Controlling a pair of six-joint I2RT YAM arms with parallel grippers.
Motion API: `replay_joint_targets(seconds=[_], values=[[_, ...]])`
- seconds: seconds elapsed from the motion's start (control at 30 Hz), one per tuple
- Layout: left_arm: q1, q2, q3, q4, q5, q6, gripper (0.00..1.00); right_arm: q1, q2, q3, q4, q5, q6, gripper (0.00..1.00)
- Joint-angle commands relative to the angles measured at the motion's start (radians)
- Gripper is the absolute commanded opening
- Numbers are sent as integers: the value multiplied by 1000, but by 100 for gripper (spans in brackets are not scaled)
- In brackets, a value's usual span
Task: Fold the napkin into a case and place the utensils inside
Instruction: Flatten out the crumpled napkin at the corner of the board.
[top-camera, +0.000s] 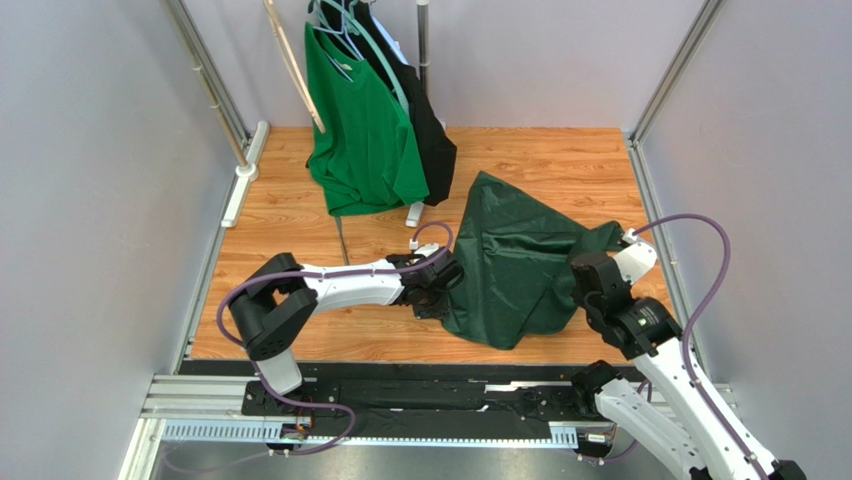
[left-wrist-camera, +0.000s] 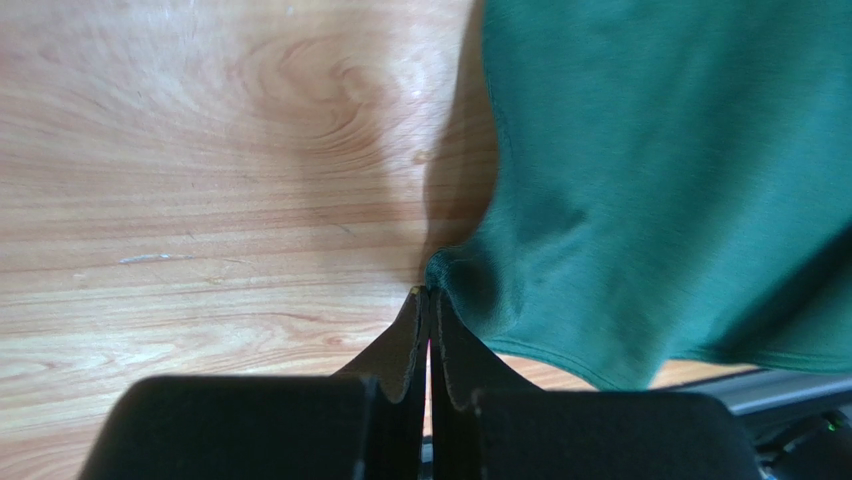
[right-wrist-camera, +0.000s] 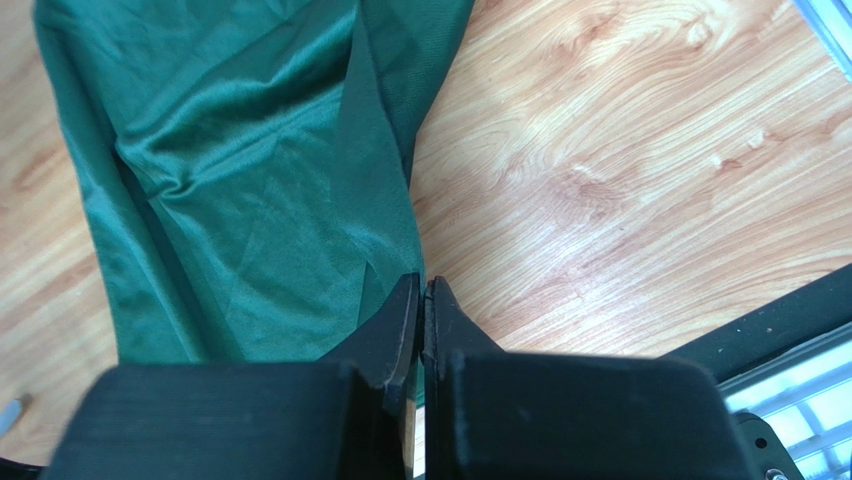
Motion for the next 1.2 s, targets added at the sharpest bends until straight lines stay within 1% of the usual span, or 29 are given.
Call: replay_joint_targets(seconds=[0.0, 0.03, 0.07, 0.1, 0.13, 0.17, 0.23, 0.27, 0.3, 0.33, 0.37, 0.4, 0.47, 0.53, 0.6, 0.67, 0.7, 0.73, 0.8, 0.83, 0.87, 0.9, 0.93, 1.0, 1.03, 1.07, 1.1, 1.13, 1.17], values=[[-3, -195, 26, 124, -79, 200, 0, 0, -153, 93, -50, 121, 37, 0], [-3, -268, 36, 140, -91, 234, 0, -1, -188, 108, -44, 133, 2, 0], [-3, -304, 46, 161, -91, 316, 0, -1, -222, 146, -34, 142, -28, 0], [-3, -336, 74, 180, -91, 352, 0, 0, -280, 165, -8, 135, -61, 0], [-3, -402, 99, 165, -100, 383, 0, 0, -306, 185, 12, 124, -98, 0], [-3, -431, 119, 171, -94, 454, 0, 0, -328, 223, 32, 83, -176, 0], [-3, -511, 179, 162, -105, 499, 0, -1, -372, 277, 80, 46, -247, 0], [-3, -536, 203, 158, -111, 545, 0, -1, -380, 306, 89, 11, -311, 0], [-3, -556, 254, 158, -111, 568, 0, -1, -386, 380, 89, -2, -333, 0], [-3, -586, 285, 146, -114, 584, 0, 0, -391, 416, 95, -23, -358, 0], [-3, -597, 317, 140, -100, 616, 0, -1, -394, 447, 123, -92, -411, 0], [-3, -606, 381, 132, -91, 631, 0, -1, -394, 522, 131, -124, -424, 0], [-3, -626, 441, 122, -68, 658, 0, -3, -383, 588, 167, -250, -453, 0], [-3, -643, 513, 121, -65, 680, 0, -8, -362, 688, 181, -368, -474, 0], [-3, -649, 579, 114, -77, 696, 0, -23, -324, 775, 175, -413, -471, 0], [-3, -634, 631, 102, -98, 739, 0, -47, -291, 807, 171, -411, -458, 0], [-3, -620, 685, 92, -111, 756, 0, -51, -281, 820, 166, -404, -458, 0], [-3, -582, 713, 85, -146, 783, 0, -52, -265, 824, 166, -357, -459, 0], [21, -519, 815, 57, -158, 800, 0, -51, -210, 809, 148, -239, -428, 0], [38, -433, 857, 40, -142, 791, 0, -48, -187, 806, 129, -106, -404, 0], [56, -385, 897, 20, -132, 780, 0, -46, -157, 806, 84, -36, -392, 0], [98, -276, 977, -22, -123, 770, 0, -43, -80, 811, 60, 24, -387, 0], [116, -221, 1015, -39, -119, 762, 0, -37, -46, 811, 40, 138, -379, 0], [153, -107, 1119, -72, -97, 766, 0, -38, 17, 765, 40, 229, -378, 0], [159, -5, 1142, -63, -115, 797, 0, -38, 75, 740, 54, 318, -382, 0], [164, 48, 1161, -52, -128, 814, 0, -43, 103, 687, 74, 352, -373, 0], [182, 99, 1215, -55, -126, 822, 0, -52, 129, 658, 92, 366, -376, 0], [193, 193, 1236, -50, -108, 825, 0, -99, 179, 630, 111, 354, -367, 0], [201, 232, 1245, -37, -118, 822, 0, -138, 196, 587, 165, 337, -350, 0]])
